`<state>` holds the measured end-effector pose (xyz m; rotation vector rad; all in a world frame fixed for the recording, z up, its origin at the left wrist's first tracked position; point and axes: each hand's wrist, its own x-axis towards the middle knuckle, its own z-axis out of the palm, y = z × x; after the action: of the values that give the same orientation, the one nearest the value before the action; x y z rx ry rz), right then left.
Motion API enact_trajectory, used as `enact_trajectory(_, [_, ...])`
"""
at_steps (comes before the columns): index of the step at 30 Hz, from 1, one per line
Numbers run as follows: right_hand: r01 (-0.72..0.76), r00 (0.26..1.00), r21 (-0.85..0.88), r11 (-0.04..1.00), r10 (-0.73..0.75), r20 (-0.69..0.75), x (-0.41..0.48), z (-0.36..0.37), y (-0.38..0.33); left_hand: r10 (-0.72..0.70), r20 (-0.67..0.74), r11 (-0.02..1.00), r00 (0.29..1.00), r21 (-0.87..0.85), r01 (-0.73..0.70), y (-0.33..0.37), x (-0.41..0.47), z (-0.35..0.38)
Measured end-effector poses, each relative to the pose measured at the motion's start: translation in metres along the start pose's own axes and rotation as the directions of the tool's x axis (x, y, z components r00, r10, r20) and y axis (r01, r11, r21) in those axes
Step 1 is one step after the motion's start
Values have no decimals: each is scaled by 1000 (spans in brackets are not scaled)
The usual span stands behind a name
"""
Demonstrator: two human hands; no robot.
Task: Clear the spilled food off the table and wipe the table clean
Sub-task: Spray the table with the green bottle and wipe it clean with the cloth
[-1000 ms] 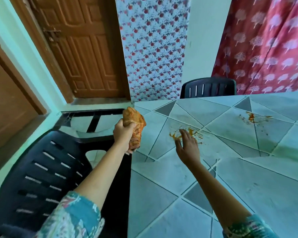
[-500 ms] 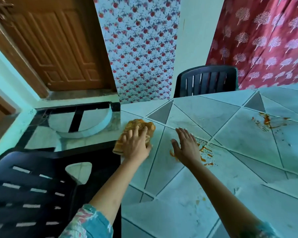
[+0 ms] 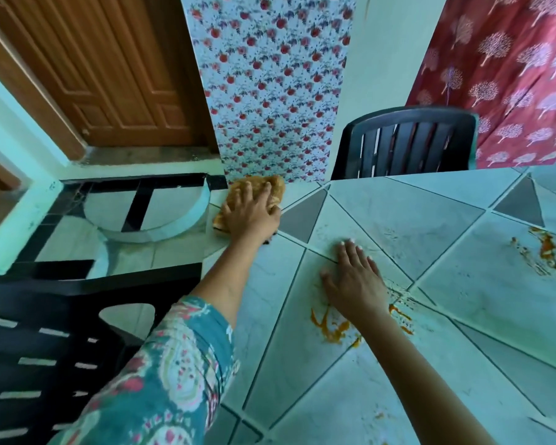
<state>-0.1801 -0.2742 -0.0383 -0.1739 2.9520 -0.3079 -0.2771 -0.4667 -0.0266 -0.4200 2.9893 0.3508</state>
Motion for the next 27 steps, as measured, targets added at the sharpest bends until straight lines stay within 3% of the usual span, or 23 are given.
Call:
enact_trajectory(2, [-2, 1000, -10, 1000, 2, -13, -1, -1, -2, 167, 34, 986, 985, -18, -167, 22, -26, 10])
enact_trajectory(5, [-2, 999, -8, 1000, 1, -35, -4, -1, 0, 406, -69, 913, 911, 56, -403, 11, -93, 29])
enact_trajectory(7, [3, 999, 12, 1000, -3, -33, -4, -1, 1, 365, -143, 931, 920, 67, -359, -24, -102, 25])
enact_trajectory(11, [24, 1000, 46, 999, -24, -15, -3, -2, 2, -42, -93, 999, 995, 20, 44, -65, -33, -4])
enact_trajectory(13, [26, 1000, 49, 998, -25, -10, -4, -2, 4, -116, -66, 993, 991, -18, 115, -48, -3, -10])
enact_trajectory(15, [30, 1000, 48, 998, -29, -9, -4, -3, 4, -95, -51, 995, 994, -9, 95, -13, 15, -5])
enact_trajectory(18, [42, 999, 48, 998, -41, -21, 0, -3, 7, 122, -15, 992, 992, 25, -122, 44, 5, 6])
enact_trajectory(21, [6, 996, 31, 1000, -3, -91, -1, -7, 17, 436, 13, 895, 900, 99, -435, 52, -36, 23])
enact_trajectory(22, [-20, 994, 27, 999, 23, -108, -2, -8, 25, 486, -6, 868, 874, 119, -482, 42, -42, 26])
enact_trajectory(24, [-71, 989, 14, 997, 72, -126, -5, -12, 44, 417, -60, 905, 907, 115, -408, 23, -27, 21])
enact_trajectory(27, [-116, 990, -26, 993, 113, -89, -13, -16, 71, 193, -69, 981, 979, 48, -190, 33, 9, 12])
